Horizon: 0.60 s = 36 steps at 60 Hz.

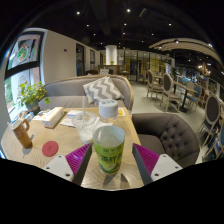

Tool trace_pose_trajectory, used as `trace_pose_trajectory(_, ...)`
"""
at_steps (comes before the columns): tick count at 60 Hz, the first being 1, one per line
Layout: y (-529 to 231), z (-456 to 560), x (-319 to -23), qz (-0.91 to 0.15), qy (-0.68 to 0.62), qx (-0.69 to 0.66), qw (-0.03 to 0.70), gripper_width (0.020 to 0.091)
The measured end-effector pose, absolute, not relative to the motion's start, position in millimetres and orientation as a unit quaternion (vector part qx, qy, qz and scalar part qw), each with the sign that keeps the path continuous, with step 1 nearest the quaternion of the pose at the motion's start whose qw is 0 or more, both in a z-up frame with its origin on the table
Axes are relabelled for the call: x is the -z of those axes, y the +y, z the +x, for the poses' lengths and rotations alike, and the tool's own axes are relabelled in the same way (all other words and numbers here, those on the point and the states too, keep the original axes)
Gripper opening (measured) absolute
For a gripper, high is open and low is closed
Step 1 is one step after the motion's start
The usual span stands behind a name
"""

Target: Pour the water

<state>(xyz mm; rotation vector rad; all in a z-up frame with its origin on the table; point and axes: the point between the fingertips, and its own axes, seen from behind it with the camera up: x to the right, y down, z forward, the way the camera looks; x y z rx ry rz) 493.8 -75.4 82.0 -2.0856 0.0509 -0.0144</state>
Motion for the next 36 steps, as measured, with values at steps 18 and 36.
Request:
trace_pose_trajectory(18, -41.3, 490.0, -71.3, -0.849, 0.006, 0.009, 0.528, 0.0503)
trace_pose_trajectory(36, -38.3, 489.2, -77.7, -0.852, 0.006, 0.043, 0.522, 0.039)
